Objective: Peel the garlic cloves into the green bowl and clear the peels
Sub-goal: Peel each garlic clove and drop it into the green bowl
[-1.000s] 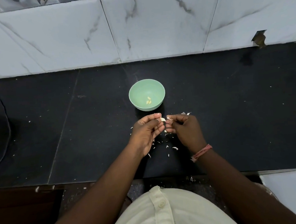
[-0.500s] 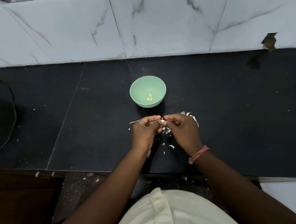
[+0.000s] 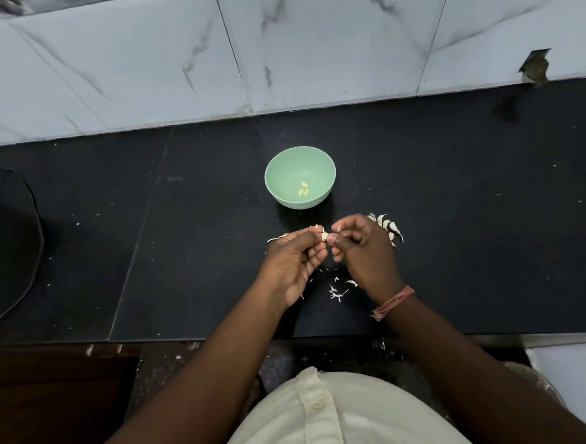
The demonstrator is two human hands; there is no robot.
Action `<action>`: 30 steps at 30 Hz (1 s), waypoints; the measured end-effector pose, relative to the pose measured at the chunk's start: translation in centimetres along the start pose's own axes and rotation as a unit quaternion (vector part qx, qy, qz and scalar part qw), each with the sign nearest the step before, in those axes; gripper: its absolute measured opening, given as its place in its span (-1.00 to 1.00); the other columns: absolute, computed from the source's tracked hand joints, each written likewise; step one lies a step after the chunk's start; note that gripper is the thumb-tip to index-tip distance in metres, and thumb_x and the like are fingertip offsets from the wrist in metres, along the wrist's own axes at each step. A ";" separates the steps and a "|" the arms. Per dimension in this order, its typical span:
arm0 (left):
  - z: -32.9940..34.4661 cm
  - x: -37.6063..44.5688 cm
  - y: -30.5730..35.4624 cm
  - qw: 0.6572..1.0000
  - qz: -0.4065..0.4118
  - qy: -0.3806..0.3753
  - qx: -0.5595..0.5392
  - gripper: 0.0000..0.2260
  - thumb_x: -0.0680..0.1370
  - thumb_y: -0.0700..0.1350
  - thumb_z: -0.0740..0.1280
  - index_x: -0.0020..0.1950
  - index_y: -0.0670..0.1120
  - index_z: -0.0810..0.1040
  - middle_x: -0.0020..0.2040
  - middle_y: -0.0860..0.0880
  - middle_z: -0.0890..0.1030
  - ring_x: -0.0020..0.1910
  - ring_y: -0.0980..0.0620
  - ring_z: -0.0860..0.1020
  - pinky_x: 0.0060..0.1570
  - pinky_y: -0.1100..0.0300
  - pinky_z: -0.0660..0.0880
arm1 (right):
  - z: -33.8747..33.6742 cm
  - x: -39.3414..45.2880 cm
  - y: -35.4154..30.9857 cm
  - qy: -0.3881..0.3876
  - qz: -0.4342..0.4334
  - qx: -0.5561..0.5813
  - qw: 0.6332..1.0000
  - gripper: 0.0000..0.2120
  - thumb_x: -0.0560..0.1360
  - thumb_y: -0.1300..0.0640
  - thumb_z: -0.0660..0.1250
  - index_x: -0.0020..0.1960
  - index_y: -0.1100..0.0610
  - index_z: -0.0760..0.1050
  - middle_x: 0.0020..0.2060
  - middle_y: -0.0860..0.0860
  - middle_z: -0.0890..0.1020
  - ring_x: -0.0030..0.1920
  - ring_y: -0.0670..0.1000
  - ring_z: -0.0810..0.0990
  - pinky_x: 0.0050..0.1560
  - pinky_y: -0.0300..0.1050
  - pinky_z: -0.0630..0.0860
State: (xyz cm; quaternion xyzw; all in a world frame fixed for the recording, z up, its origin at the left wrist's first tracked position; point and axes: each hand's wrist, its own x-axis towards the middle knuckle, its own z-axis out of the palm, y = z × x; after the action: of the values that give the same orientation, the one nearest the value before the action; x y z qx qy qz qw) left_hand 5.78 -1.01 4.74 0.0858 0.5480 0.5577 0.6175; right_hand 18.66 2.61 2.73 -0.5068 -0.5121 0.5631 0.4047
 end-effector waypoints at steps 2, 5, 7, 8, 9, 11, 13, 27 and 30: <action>0.0 -0.1 0.0 1.000 -0.003 -0.002 -0.016 -0.90 0.56 -0.36 0.33 -0.02 -0.24 0.63 -0.28 -0.12 0.63 -0.33 0.09 0.58 -0.21 0.30 0.62 | 0.2 -0.2 -0.2 0.005 -0.018 -0.019 1.000 -0.88 0.53 0.39 0.36 -0.09 0.22 0.62 -0.30 0.10 0.67 -0.33 -0.05 0.60 -0.27 -0.18 0.60; 0.3 0.0 -0.3 1.000 0.022 0.001 -0.017 -0.90 0.56 -0.36 0.33 0.04 -0.29 0.61 -0.24 -0.17 0.63 -0.30 0.05 0.58 -0.23 0.31 0.60 | 0.6 -0.7 -0.2 -0.009 -0.030 -0.040 0.999 -0.81 0.56 0.39 0.31 -0.05 0.18 0.65 -0.25 0.04 0.71 -0.27 -0.09 0.66 -0.17 -0.22 0.62; 0.5 -0.1 -0.5 0.999 0.045 0.007 -0.007 -0.87 0.56 -0.38 0.32 0.08 -0.32 0.59 -0.25 -0.17 0.63 -0.33 0.06 0.58 -0.28 0.31 0.58 | 0.6 -0.8 0.0 -0.010 -0.036 -0.046 0.998 -0.80 0.56 0.37 0.33 -0.03 0.12 0.66 -0.22 0.01 0.72 -0.20 -0.06 0.70 -0.10 -0.17 0.65; 0.6 -0.1 -0.5 0.998 0.054 0.010 -0.001 -0.88 0.56 -0.39 0.31 0.07 -0.32 0.59 -0.27 -0.16 0.63 -0.34 0.07 0.58 -0.29 0.31 0.58 | 0.5 -0.7 0.2 -0.009 -0.039 -0.048 0.998 -0.81 0.56 0.35 0.34 -0.03 0.11 0.66 -0.21 0.00 0.73 -0.18 -0.03 0.72 -0.07 -0.12 0.66; 0.6 -0.2 -0.5 0.998 0.063 0.012 0.007 -0.89 0.56 -0.40 0.31 0.04 -0.30 0.60 -0.27 -0.15 0.63 -0.36 0.08 0.57 -0.29 0.31 0.57 | 0.5 -0.7 0.2 -0.009 -0.040 -0.049 0.998 -0.83 0.56 0.33 0.36 -0.04 0.11 0.66 -0.22 0.01 0.73 -0.17 0.00 0.72 -0.05 -0.08 0.67; 0.5 -0.3 -0.5 0.997 0.078 0.011 0.025 -0.89 0.56 -0.40 0.31 0.00 -0.26 0.61 -0.27 -0.13 0.63 -0.37 0.09 0.56 -0.27 0.30 0.58 | 0.5 -0.8 0.2 -0.012 -0.042 -0.050 0.998 -0.87 0.56 0.31 0.36 -0.04 0.13 0.66 -0.25 0.03 0.73 -0.19 0.04 0.73 -0.06 -0.03 0.67; 0.4 -0.4 -0.5 0.995 0.087 0.009 0.045 -0.88 0.55 -0.39 0.31 0.00 -0.24 0.61 -0.27 -0.12 0.63 -0.37 0.09 0.55 -0.23 0.27 0.57 | 0.5 -0.8 0.0 -0.013 -0.039 -0.051 0.998 -0.88 0.56 0.30 0.36 -0.05 0.14 0.66 -0.27 0.04 0.73 -0.21 0.05 0.73 -0.08 -0.04 0.67; -0.2 -0.3 -0.6 0.985 0.109 0.011 0.130 -0.86 0.57 -0.20 0.41 0.10 -0.18 0.68 -0.15 -0.14 0.61 -0.21 0.06 0.54 -0.20 0.21 0.56 | -0.1 -0.1 0.2 -0.014 0.007 -0.045 0.999 -0.86 0.58 0.33 0.29 -0.09 0.19 0.58 -0.28 0.04 0.65 -0.31 -0.08 0.58 -0.23 -0.11 0.59; 0.0 -0.3 -0.8 0.979 0.122 0.002 0.161 -0.88 0.56 -0.21 0.42 0.06 -0.21 0.68 -0.15 -0.20 0.60 -0.22 0.06 0.55 -0.23 0.23 0.58 | -0.3 -0.1 0.0 -0.025 -0.045 -0.150 0.987 -0.88 0.58 0.29 0.31 -0.07 0.14 0.58 -0.27 -0.05 0.63 -0.30 -0.21 0.55 -0.19 -0.33 0.49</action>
State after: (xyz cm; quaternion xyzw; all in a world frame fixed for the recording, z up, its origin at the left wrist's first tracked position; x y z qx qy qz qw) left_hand 6.31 -1.53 4.39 0.2495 0.6173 0.5331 0.5220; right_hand 18.92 2.54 2.76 -0.5242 -0.6228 0.4737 0.3362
